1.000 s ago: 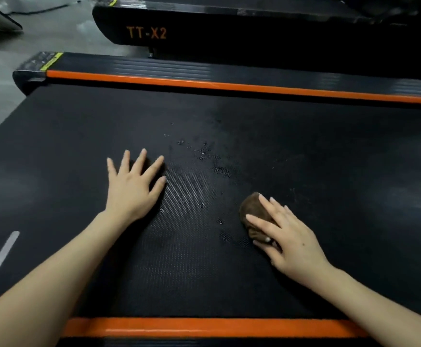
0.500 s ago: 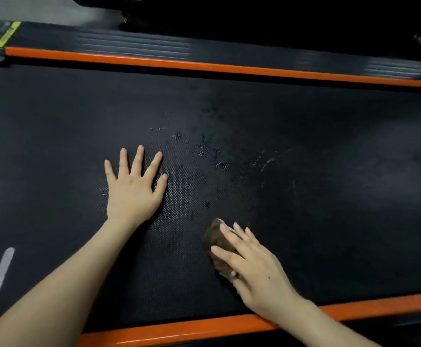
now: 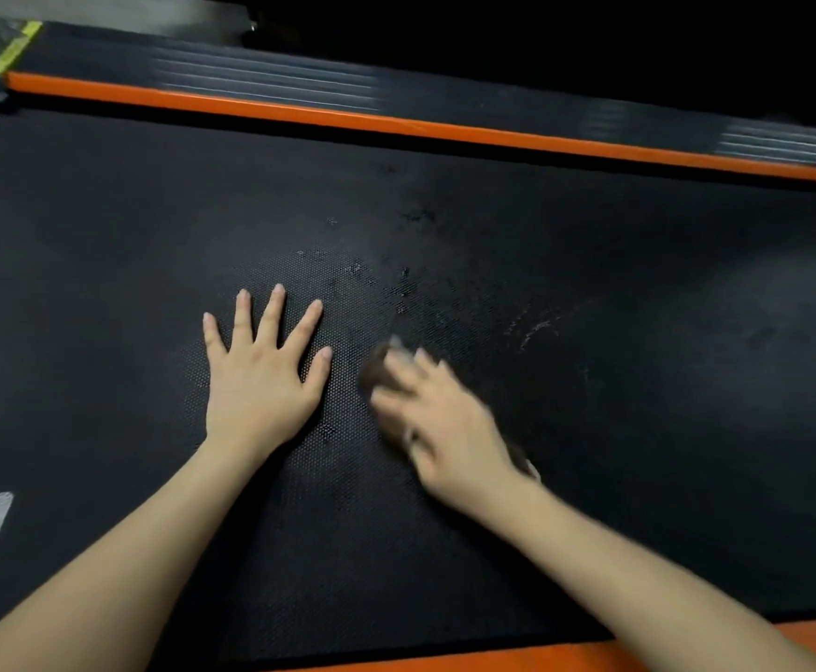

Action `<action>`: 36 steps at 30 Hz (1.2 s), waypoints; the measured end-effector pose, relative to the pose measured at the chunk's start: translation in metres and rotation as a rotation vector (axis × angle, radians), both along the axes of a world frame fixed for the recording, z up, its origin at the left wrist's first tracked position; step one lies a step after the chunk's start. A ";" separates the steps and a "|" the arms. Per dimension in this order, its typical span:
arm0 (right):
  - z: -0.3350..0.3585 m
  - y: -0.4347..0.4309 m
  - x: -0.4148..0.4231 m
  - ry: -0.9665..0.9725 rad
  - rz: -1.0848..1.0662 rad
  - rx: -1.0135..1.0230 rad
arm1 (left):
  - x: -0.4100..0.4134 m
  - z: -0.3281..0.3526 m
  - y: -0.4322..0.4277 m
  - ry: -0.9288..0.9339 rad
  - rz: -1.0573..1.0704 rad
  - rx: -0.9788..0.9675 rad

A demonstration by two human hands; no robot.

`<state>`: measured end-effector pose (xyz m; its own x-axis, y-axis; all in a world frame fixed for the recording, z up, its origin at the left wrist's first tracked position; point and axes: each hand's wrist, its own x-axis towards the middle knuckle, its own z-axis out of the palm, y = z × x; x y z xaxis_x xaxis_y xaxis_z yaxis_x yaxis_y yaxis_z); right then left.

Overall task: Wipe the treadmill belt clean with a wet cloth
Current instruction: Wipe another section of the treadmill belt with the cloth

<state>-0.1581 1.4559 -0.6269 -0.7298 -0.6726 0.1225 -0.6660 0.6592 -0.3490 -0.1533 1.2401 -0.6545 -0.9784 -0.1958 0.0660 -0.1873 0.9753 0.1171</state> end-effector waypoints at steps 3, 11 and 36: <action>0.005 0.017 0.028 -0.056 0.249 0.067 | 0.002 0.000 -0.001 -0.005 -0.005 -0.007; 0.004 -0.013 -0.113 -0.090 -0.388 -0.067 | 0.001 0.001 -0.002 -0.028 -0.014 0.017; 0.003 -0.040 -0.080 0.030 -0.005 -0.084 | -0.061 0.000 -0.035 0.008 0.030 -0.018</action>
